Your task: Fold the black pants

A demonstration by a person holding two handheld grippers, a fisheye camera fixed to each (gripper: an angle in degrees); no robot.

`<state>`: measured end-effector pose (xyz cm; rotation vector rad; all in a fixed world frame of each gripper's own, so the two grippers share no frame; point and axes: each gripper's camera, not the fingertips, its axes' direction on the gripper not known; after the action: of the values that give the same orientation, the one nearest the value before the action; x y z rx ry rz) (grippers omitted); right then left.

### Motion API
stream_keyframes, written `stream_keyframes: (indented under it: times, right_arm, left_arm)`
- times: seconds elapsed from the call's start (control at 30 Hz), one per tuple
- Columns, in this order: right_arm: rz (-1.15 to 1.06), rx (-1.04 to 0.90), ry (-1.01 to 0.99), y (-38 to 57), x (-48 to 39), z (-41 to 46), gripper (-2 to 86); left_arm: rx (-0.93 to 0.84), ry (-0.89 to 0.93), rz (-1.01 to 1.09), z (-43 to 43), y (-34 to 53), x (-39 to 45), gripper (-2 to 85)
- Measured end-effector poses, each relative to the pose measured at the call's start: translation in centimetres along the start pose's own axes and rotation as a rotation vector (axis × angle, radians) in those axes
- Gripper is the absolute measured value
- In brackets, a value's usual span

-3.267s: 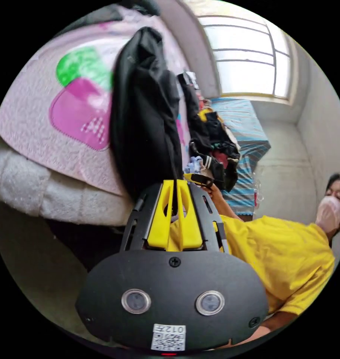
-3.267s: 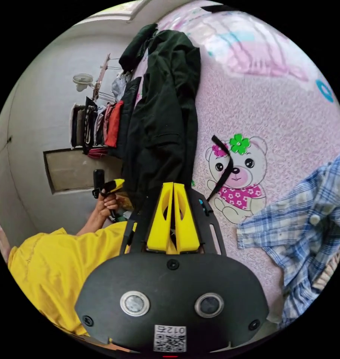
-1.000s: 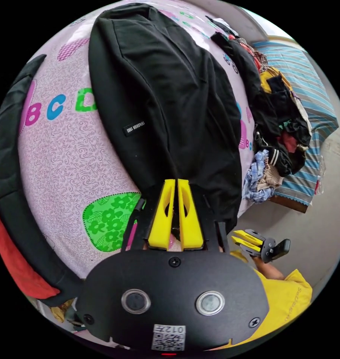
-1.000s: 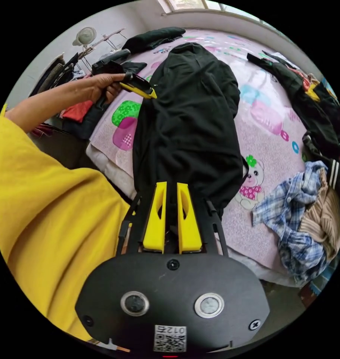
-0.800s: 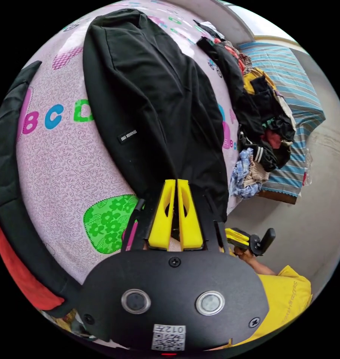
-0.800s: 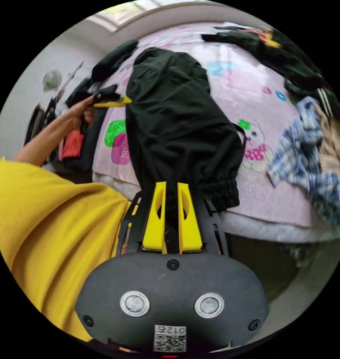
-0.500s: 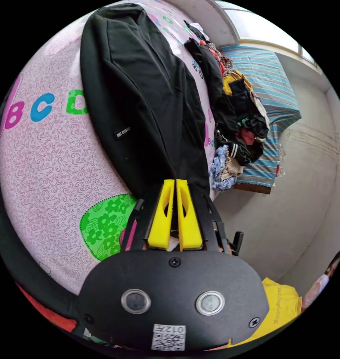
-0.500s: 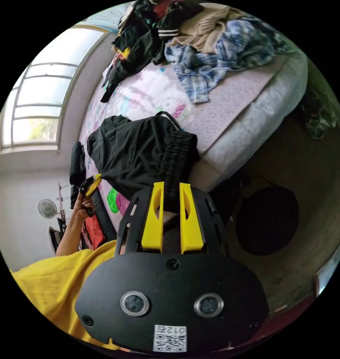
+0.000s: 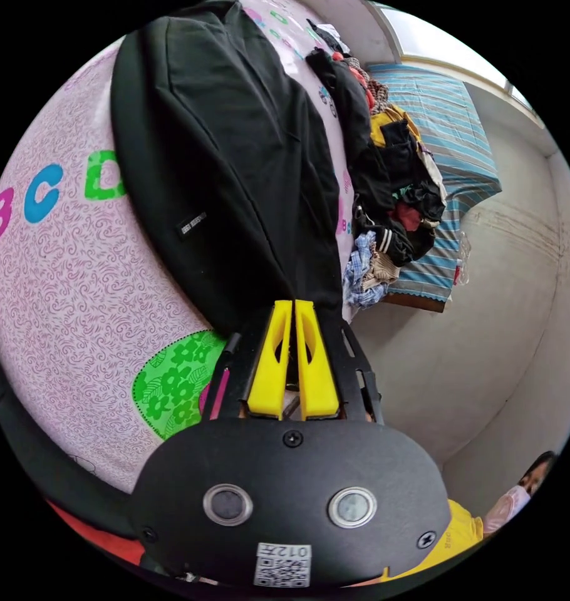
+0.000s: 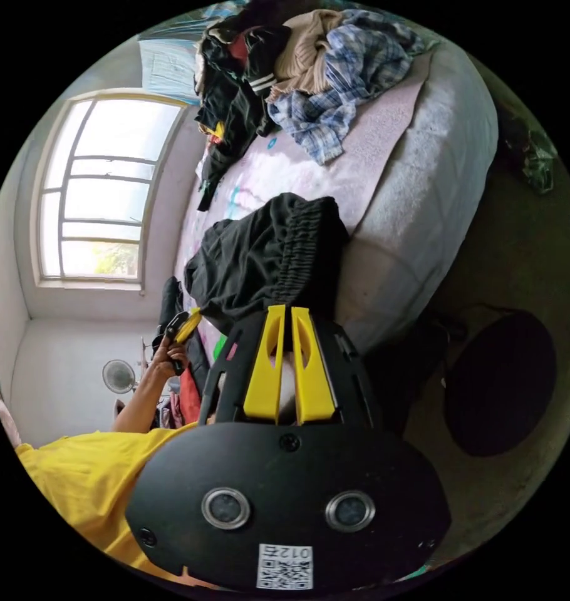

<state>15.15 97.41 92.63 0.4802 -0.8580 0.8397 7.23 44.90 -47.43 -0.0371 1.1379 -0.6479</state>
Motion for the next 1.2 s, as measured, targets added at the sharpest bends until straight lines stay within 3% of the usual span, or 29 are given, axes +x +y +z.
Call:
stream_keyframes:
  times: [0.1, 0.17, 0.23, 0.3, 0.4, 0.63, 0.77, 0.9, 1.0, 1.1, 1.2]
  right_arm:
    - [-0.066, 0.047, -0.096, -0.1, -1.0, -3.2, 1.5]
    - [-0.089, 0.017, -0.078, -0.2, -0.7, -4.4, 1.1]
    - [-0.044, -0.049, -0.039, -0.4, 0.6, -3.8, 0.9]
    - [-0.013, -0.118, 0.007, -0.6, 1.9, -2.8, 0.8]
    - [0.063, -0.115, -0.05, -1.2, 3.7, -2.9, 0.7]
    - [-0.052, -0.08, -0.206, -2.5, 2.4, -6.9, 0.5]
    - [-0.011, -0.221, -0.073, -2.8, 4.4, -4.0, 0.8]
    - [-0.003, -0.278, -0.086, -3.6, 5.3, -2.6, 1.2]
    - [-0.045, -0.33, -0.091, -4.6, 5.2, -2.5, 1.7]
    - [-0.022, -0.4, -0.127, -5.8, 5.8, -3.0, 2.1]
    - [-0.064, -0.395, -0.041, -7.4, 5.9, -5.0, 2.3]
  left_arm:
    - [0.076, 0.054, 0.107, -1.8, 0.2, 1.9, 0.3]
    - [0.092, -0.01, 0.134, -2.1, 0.6, 1.4, 0.2]
    - [-0.052, -0.069, -0.068, 0.4, 0.3, -3.3, 0.3]
    - [-0.041, 0.008, -0.184, 1.4, 0.7, -6.4, 0.3]
    - [0.005, 0.077, -0.175, 2.4, 0.8, -7.2, 0.4]
    - [0.093, -0.009, 0.087, 2.4, -0.8, -0.6, 0.3]
    - [-0.061, -0.165, -0.072, 6.4, -2.5, -2.5, 0.3]
    - [0.089, -0.043, -0.112, 6.3, -1.8, -1.9, 0.5]
    - [0.266, -0.249, -0.116, 4.5, -0.6, 1.6, 0.8]
    - [0.344, -0.43, 0.05, 5.2, -2.3, 8.5, 1.1]
    - [0.124, -0.445, 0.352, 10.9, -8.6, 16.8, 2.1]
